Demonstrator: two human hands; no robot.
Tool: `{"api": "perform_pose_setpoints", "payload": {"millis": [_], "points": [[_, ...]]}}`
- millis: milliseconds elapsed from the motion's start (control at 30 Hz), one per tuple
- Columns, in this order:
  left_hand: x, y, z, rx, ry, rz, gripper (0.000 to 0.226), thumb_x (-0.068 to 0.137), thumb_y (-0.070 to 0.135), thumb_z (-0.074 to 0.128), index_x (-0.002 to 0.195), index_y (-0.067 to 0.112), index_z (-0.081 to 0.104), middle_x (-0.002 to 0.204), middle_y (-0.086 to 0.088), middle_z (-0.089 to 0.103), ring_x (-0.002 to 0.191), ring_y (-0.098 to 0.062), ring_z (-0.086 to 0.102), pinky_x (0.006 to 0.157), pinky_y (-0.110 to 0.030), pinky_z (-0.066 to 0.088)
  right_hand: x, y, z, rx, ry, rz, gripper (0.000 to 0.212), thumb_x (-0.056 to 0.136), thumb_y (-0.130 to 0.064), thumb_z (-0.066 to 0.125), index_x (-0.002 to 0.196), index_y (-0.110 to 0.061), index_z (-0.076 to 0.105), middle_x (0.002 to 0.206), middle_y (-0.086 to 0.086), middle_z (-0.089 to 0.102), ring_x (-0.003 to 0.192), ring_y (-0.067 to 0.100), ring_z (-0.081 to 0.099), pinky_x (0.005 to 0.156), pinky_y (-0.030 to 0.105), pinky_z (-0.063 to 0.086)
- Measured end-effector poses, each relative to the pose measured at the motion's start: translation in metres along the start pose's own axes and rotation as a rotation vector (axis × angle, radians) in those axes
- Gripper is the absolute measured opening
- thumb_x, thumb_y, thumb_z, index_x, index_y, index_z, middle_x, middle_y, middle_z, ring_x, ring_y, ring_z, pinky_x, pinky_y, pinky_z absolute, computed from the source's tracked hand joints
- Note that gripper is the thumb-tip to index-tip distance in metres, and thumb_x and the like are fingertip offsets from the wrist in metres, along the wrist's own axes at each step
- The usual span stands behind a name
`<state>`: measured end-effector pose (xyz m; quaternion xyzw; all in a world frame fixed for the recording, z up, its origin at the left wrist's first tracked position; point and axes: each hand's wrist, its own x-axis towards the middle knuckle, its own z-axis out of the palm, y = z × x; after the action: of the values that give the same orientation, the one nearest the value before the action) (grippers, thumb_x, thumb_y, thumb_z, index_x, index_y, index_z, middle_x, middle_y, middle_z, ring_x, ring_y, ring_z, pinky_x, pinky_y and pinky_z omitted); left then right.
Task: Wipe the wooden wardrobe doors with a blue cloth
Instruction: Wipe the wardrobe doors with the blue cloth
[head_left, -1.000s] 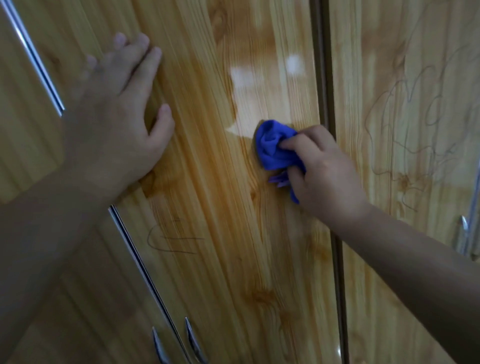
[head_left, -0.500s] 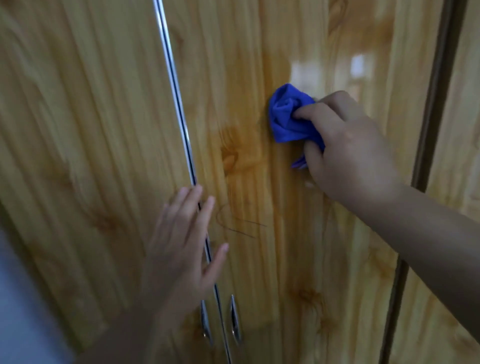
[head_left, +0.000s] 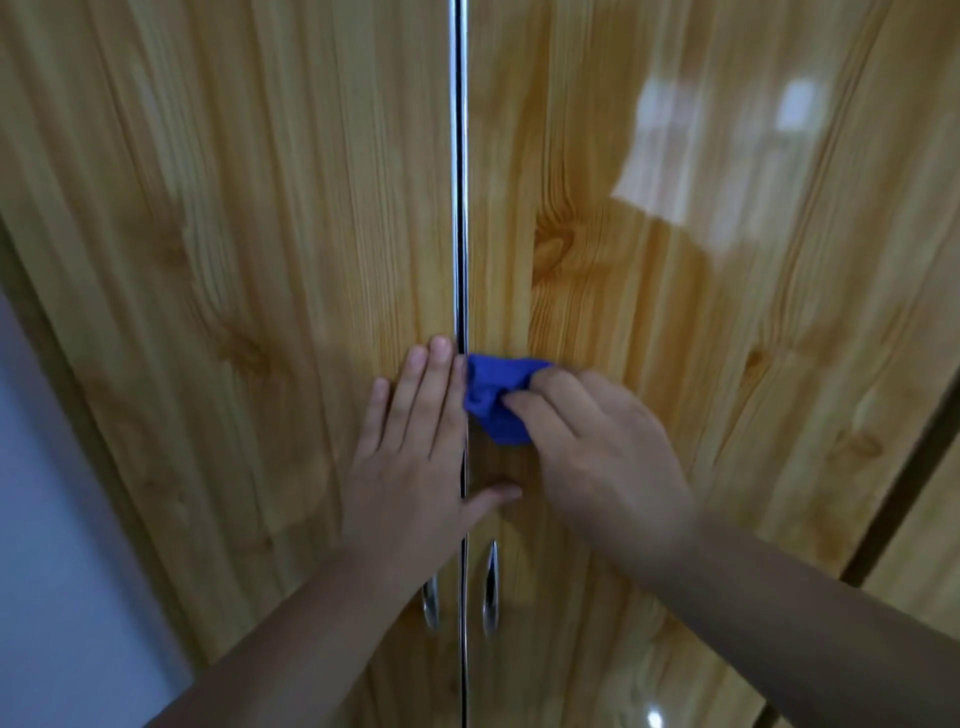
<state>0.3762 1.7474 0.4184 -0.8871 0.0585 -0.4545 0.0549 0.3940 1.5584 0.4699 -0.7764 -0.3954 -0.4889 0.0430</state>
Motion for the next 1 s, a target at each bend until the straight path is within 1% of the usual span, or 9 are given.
{"api": "perform_pose_setpoints", "payload": {"millis": [133,267,367,500,667,800,900,933,1000], "points": [[0.0,-0.006,0.001,0.011,0.004,0.03,0.13,0.073,0.072,0.065,0.165,0.009,-0.003,0.174,-0.009,-0.006,0.162,-0.025,-0.001,0.132,-0.048,0.008,-0.041,-0.019,0.02,0.042,-0.118,-0.007,0.025,0.095,-0.009,0.047,0.11,-0.012,0.067,0.103,0.006,0.066,0.083,0.02,0.055,0.071,0.034,0.052],[0.001,-0.005,0.003,0.031,0.014,0.026,0.126,0.075,0.069,0.066,0.165,0.007,0.004,0.174,-0.01,-0.002,0.162,-0.026,0.0,0.132,-0.048,0.006,-0.053,-0.022,0.024,0.049,-0.131,0.004,0.029,0.095,-0.008,0.044,0.106,-0.012,0.071,0.1,0.005,0.067,0.08,0.02,0.055,0.069,0.032,0.049],[0.0,-0.003,0.004,0.032,0.037,0.021,0.122,0.077,0.067,0.063,0.165,0.007,0.003,0.174,-0.01,-0.004,0.162,-0.027,0.001,0.132,-0.049,0.007,-0.045,-0.018,0.017,0.052,-0.152,-0.021,0.029,0.095,-0.009,0.044,0.102,-0.011,0.072,0.096,0.006,0.067,0.078,0.022,0.06,0.069,0.035,0.054],[0.001,-0.002,0.001,0.031,0.005,0.018,0.141,0.068,0.085,0.063,0.165,0.006,-0.001,0.175,-0.011,-0.004,0.162,-0.027,0.002,0.132,-0.051,0.01,-0.021,-0.009,0.0,0.019,-0.181,-0.077,0.026,0.095,-0.012,0.046,0.105,-0.009,0.07,0.098,0.01,0.065,0.082,0.025,0.062,0.072,0.038,0.057],[0.001,0.0,-0.002,0.035,-0.038,0.002,0.144,0.067,0.094,0.051,0.164,0.004,-0.005,0.174,-0.013,-0.011,0.162,-0.027,-0.006,0.131,-0.05,0.004,0.032,0.016,-0.025,-0.098,-0.106,-0.12,0.018,0.096,-0.007,0.057,0.11,-0.007,0.068,0.104,0.013,0.062,0.086,0.028,0.058,0.072,0.04,0.054],[0.003,0.0,-0.004,0.036,-0.056,-0.005,0.146,0.064,0.094,0.053,0.164,0.003,-0.004,0.174,-0.013,-0.01,0.162,-0.027,-0.006,0.131,-0.047,-0.003,0.082,0.038,-0.057,-0.165,0.02,-0.043,0.025,0.092,-0.005,0.055,0.115,-0.003,0.067,0.106,0.019,0.062,0.086,0.037,0.059,0.066,0.042,0.051],[0.003,-0.001,-0.003,0.033,-0.053,0.001,0.147,0.063,0.095,0.054,0.164,0.003,-0.003,0.174,-0.014,-0.007,0.162,-0.028,-0.004,0.132,-0.047,-0.002,0.118,0.057,-0.085,-0.171,0.11,0.026,0.033,0.093,-0.009,0.049,0.12,-0.002,0.065,0.111,0.024,0.06,0.091,0.042,0.059,0.069,0.046,0.051],[0.003,-0.001,-0.002,0.03,-0.051,0.003,0.147,0.063,0.095,0.054,0.164,0.004,-0.002,0.174,-0.013,-0.007,0.162,-0.028,-0.003,0.131,-0.048,-0.001,0.126,0.064,-0.094,-0.172,0.138,0.047,0.034,0.096,-0.009,0.045,0.123,-0.002,0.064,0.115,0.025,0.06,0.094,0.039,0.059,0.072,0.043,0.05],[0.002,-0.001,-0.001,0.027,-0.047,0.005,0.147,0.064,0.095,0.054,0.165,0.004,-0.002,0.175,-0.013,-0.006,0.162,-0.028,-0.003,0.131,-0.049,0.001,0.133,0.074,-0.107,-0.132,0.172,0.082,0.033,0.099,-0.007,0.044,0.126,-0.006,0.063,0.123,0.022,0.059,0.092,0.022,0.056,0.072,0.012,0.043]]}}
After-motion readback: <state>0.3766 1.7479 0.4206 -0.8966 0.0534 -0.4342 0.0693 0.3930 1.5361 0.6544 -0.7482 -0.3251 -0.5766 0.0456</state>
